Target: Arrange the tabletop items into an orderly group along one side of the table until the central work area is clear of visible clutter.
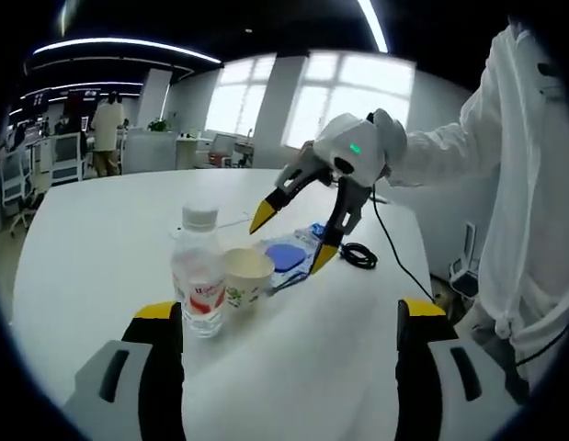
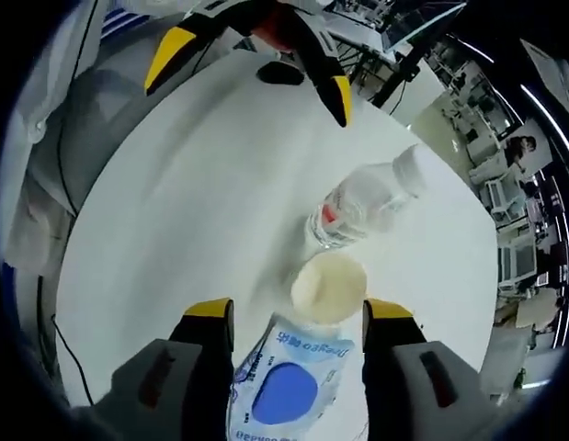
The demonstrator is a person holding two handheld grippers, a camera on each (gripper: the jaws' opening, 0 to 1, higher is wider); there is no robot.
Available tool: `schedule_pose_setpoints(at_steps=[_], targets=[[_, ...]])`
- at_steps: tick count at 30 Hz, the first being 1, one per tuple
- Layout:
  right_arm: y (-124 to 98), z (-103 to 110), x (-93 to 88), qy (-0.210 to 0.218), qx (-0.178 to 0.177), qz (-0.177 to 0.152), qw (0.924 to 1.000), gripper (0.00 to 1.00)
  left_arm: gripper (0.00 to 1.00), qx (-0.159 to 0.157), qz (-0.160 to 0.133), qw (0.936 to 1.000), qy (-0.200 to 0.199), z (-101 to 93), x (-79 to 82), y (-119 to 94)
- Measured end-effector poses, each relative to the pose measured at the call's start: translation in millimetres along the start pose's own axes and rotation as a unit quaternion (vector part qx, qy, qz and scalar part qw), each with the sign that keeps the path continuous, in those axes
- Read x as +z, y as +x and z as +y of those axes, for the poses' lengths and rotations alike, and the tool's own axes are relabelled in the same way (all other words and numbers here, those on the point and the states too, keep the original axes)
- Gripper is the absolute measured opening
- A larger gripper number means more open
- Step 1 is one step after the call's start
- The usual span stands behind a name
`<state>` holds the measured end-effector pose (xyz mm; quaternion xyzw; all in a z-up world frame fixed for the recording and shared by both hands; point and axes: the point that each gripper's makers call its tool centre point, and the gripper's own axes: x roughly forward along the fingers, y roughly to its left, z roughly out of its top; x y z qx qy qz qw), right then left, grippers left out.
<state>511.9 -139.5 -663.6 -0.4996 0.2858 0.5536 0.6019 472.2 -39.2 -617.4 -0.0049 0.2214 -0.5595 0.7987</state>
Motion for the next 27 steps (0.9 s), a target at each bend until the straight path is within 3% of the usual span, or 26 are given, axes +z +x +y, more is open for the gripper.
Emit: schedule_pose_setpoints(at_steps=[8, 17, 27], targets=[[-16, 7, -10.0, 0.036, -0.020, -0.009, 0.9991, 0.60, 1.00, -0.002, 0.005, 0.9999, 0.009, -8.1, 7.6, 1], [-38, 17, -22.9, 0.107, -0.049, -0.032, 0.9926, 0.64, 1.00, -0.005, 0.014, 0.9998, 0.016, -19.2, 14.3, 4], [-67, 44, -52.9, 0.193, -0.088, -0.046, 0.9762, 0.66, 1.00, -0.006, 0.018, 0.9996, 0.023, -31.3, 24.2, 6]])
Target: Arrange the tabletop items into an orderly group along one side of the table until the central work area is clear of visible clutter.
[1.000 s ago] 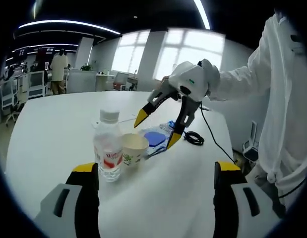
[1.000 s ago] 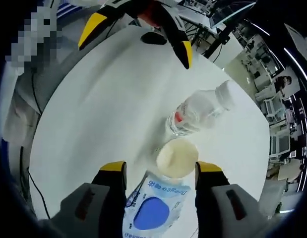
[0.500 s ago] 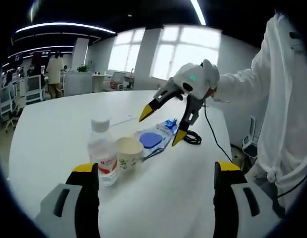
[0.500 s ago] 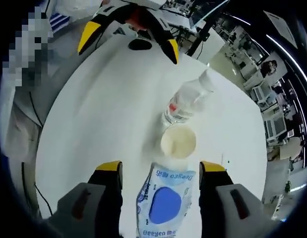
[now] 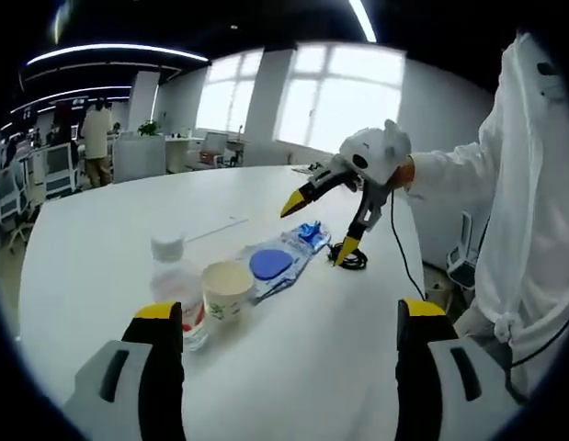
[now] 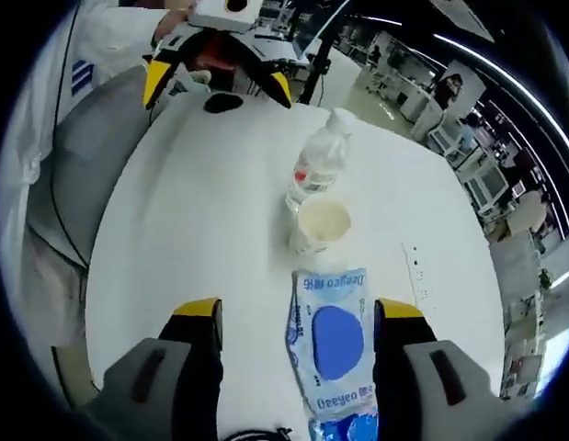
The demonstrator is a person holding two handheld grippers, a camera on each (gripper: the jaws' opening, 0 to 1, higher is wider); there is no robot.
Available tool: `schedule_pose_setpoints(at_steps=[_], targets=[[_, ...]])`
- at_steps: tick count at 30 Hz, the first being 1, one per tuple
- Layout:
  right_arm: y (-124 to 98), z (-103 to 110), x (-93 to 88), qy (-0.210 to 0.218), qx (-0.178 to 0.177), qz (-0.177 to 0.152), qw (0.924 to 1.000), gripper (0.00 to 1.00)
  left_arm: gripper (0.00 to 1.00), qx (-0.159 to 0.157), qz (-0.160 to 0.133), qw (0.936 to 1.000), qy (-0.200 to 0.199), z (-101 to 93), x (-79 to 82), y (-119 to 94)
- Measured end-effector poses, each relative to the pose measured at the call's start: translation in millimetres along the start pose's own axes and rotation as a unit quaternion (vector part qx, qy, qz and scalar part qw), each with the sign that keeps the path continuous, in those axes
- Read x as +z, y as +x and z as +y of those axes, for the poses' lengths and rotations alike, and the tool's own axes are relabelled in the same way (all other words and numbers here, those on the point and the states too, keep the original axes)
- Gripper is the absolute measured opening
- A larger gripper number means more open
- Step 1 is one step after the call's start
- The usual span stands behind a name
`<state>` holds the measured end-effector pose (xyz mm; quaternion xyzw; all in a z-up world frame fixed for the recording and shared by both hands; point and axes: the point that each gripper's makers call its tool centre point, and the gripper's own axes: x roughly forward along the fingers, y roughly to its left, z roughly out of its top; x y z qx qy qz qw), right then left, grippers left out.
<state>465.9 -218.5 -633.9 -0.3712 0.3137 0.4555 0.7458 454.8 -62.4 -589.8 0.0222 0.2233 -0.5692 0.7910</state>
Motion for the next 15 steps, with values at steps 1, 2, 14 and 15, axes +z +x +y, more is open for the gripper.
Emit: schedule_pose_setpoints(at_steps=[1, 2, 14, 15], targets=[[-4, 1, -5.0, 0.012, -0.004, -0.003, 0.9999, 0.66, 1.00, 0.000, 0.001, 1.0000, 0.001, -1.1, 0.8, 0], [-8, 3, -8.4, 0.020, -0.006, -0.004, 0.9998, 0.66, 1.00, 0.000, 0.001, 1.0000, 0.000, -1.9, 1.6, -1], [-51, 25, -56.3, 0.110, -0.053, -0.018, 0.9923, 0.66, 1.00, 0.007, 0.017, 0.9998, 0.010, -22.0, 3.6, -1], [-55, 25, -60.7, 0.111, -0.056, -0.019, 0.9921, 0.66, 1.00, 0.008, 0.018, 0.9997, 0.010, -23.3, 3.3, -1]])
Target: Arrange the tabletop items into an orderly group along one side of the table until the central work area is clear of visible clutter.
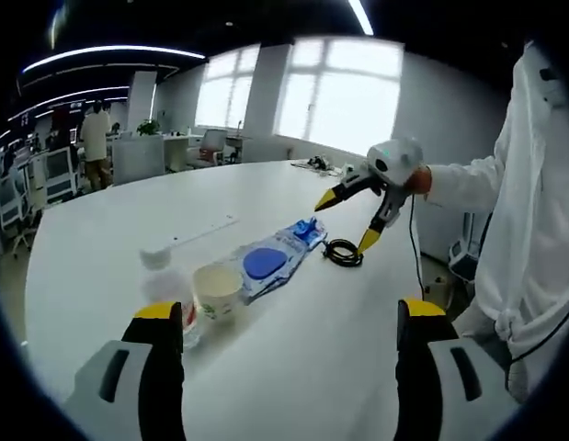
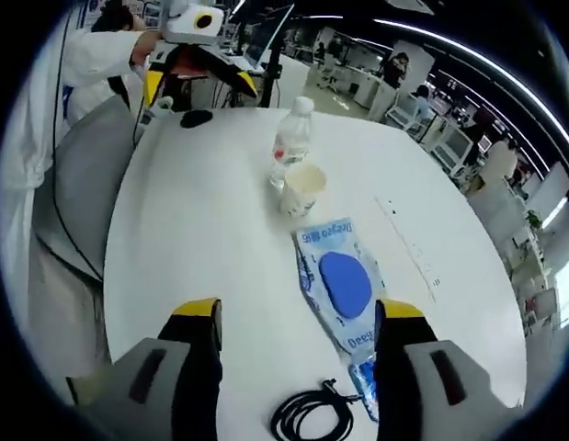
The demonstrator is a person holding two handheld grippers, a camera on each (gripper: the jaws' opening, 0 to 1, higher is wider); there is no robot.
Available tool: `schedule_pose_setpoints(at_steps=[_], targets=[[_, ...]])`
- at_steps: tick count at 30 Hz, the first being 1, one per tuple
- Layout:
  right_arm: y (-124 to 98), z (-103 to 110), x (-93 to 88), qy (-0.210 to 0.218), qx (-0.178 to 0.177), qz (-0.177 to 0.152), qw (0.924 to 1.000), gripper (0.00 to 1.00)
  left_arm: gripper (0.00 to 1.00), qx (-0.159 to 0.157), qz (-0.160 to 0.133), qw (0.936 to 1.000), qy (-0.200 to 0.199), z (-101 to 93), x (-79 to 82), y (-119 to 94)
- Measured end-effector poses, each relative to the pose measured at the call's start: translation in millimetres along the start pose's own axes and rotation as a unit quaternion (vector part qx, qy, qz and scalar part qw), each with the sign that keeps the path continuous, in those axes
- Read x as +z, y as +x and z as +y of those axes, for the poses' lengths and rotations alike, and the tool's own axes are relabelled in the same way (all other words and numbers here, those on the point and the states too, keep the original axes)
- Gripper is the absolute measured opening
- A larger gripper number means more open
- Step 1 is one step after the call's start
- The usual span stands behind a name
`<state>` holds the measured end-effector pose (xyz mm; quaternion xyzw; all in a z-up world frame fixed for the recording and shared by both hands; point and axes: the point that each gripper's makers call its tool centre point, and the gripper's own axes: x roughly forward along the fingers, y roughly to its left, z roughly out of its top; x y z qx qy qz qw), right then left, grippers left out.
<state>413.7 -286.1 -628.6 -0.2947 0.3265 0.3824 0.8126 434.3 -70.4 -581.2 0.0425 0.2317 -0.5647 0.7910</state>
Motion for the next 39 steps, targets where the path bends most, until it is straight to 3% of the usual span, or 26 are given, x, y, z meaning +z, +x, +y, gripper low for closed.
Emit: schedule_pose_setpoints(at_steps=[5, 13, 24, 29, 39], targets=[[-21, 8, -17.8, 0.059, -0.023, -0.029, 0.9976, 0.66, 1.00, 0.007, 0.006, 1.0000, 0.001, -9.2, -1.6, 0], [-53, 20, -57.2, 0.127, -0.054, -0.041, 0.9895, 0.68, 1.00, 0.008, 0.020, 0.9998, -0.001, -25.3, -12.7, 4], [-79, 46, -112.7, 0.196, -0.075, -0.034, 0.9771, 0.68, 1.00, 0.012, 0.023, 0.9996, -0.006, -46.2, -18.6, 9], [-86, 55, -126.5, 0.215, -0.080, -0.031, 0.9727, 0.69, 1.00, 0.013, 0.025, 0.9995, -0.015, -53.8, -27.0, 11], [-90, 61, -133.4, 0.230, -0.082, -0.029, 0.9693, 0.68, 1.00, 0.028, 0.031, 0.9985, -0.035, -52.6, -45.3, 11]])
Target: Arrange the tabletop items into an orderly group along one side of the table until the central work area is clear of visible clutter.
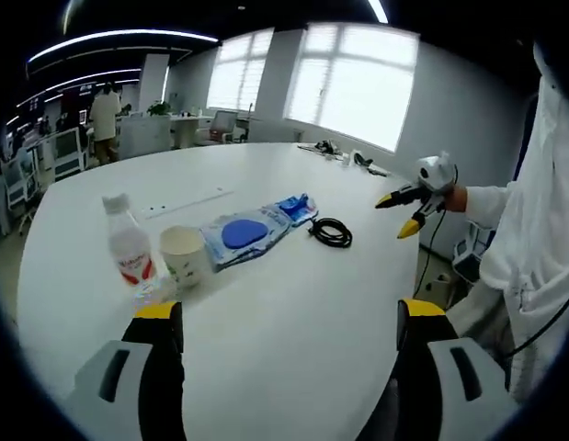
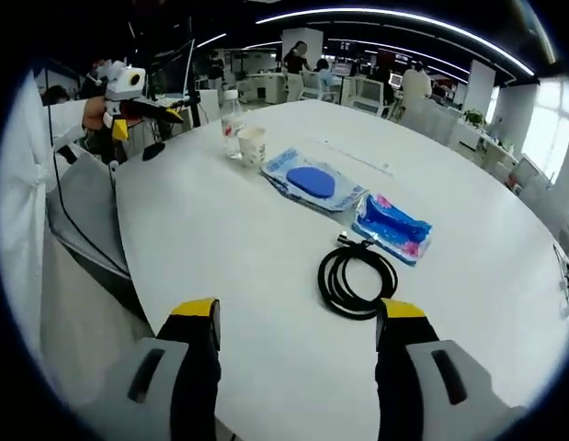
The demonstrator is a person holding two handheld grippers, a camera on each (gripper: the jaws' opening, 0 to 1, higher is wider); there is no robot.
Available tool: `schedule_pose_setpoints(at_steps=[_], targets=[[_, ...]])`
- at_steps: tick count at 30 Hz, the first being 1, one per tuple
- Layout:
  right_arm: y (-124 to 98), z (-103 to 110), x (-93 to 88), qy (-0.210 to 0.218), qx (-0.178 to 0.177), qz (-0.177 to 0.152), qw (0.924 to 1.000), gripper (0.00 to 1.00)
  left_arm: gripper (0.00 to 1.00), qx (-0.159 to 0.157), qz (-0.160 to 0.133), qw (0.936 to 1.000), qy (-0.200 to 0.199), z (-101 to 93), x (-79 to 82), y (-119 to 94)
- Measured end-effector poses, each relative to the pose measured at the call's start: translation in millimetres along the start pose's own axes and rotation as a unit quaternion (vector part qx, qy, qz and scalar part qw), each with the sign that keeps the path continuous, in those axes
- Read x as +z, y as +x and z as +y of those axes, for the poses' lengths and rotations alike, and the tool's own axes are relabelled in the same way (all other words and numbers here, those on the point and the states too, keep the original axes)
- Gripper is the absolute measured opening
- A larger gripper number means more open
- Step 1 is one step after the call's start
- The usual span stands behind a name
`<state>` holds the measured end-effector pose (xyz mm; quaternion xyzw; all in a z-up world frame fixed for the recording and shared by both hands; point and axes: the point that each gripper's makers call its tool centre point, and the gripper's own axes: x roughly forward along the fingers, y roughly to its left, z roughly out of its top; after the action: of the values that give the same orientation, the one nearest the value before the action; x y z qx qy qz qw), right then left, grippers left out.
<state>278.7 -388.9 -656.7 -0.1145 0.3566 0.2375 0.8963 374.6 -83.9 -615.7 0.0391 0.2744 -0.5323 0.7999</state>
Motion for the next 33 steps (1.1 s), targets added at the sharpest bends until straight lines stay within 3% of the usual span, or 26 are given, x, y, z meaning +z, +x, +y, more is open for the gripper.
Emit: schedule_pose_setpoints(at_steps=[13, 33], targets=[[-1, 1, -3.1, 0.002, 0.000, 0.007, 1.0000, 0.67, 0.99, 0.001, 0.018, 0.9993, -0.034, 3.9, -33.6, 4], [-1, -2, -4.7, 0.000, 0.000, 0.012, 0.9999, 0.67, 0.99, -0.007, 0.028, 0.9987, -0.043, 0.8, -44.8, 8]])
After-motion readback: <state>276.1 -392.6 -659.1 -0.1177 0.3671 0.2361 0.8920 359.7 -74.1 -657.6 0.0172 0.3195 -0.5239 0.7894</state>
